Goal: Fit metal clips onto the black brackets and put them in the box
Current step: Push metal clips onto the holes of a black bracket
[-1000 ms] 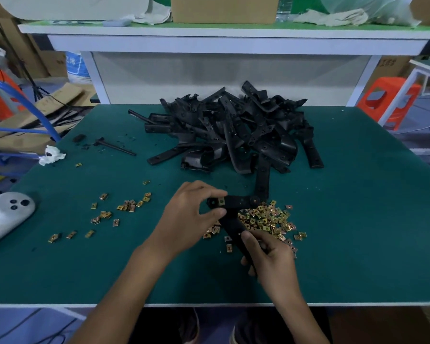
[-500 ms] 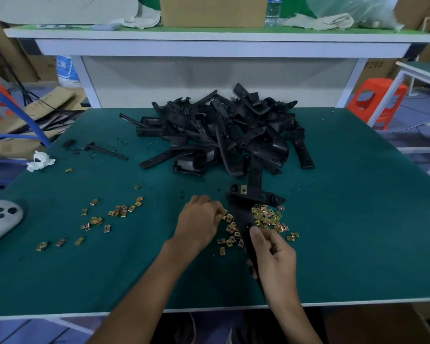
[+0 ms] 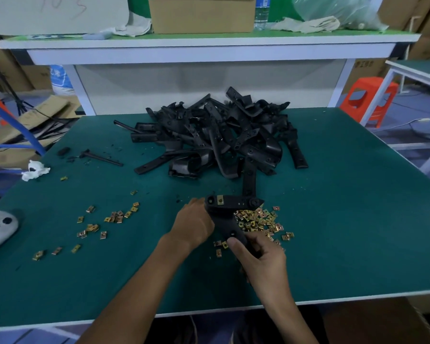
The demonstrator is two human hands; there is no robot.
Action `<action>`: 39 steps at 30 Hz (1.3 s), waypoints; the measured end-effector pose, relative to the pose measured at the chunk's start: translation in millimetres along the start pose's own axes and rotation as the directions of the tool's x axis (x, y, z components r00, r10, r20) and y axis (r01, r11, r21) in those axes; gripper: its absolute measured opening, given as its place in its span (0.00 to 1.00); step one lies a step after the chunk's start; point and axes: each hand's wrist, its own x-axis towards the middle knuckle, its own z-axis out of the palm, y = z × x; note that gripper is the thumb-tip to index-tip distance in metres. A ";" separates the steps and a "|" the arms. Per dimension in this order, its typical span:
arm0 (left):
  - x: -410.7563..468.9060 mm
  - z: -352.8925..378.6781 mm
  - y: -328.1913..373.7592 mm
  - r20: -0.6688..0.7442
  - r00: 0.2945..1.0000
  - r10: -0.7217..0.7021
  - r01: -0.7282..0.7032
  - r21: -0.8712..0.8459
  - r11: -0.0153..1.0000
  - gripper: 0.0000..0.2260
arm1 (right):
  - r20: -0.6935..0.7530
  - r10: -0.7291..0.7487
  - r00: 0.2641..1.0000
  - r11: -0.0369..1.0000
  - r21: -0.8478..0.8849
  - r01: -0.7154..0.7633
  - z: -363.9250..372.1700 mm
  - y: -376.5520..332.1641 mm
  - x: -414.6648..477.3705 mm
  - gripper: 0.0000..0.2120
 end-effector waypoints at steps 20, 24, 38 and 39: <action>-24.1 -25.0 -10.8 -0.139 0.983 -0.116 0.040 -0.458 0.888 0.08 | 0.033 -0.044 0.998 0.995 -0.086 0.047 0.2 4.4 -1.4 0.05; -29.5 -34.6 -24.7 -0.063 0.985 -0.163 0.095 -0.588 0.803 0.10 | 0.054 -0.062 0.997 0.990 -0.127 0.068 0.9 5.8 -2.1 0.07; -64.3 -93.7 -6.1 -0.046 0.999 0.008 -0.044 -0.872 0.487 0.07 | 0.090 -0.105 0.990 0.953 -0.274 0.127 3.0 3.5 -6.7 0.10; -63.6 -94.5 -3.4 -0.046 0.999 0.004 -0.042 -0.868 0.495 0.06 | 0.090 -0.106 0.990 0.954 -0.272 0.127 3.2 3.1 -6.8 0.09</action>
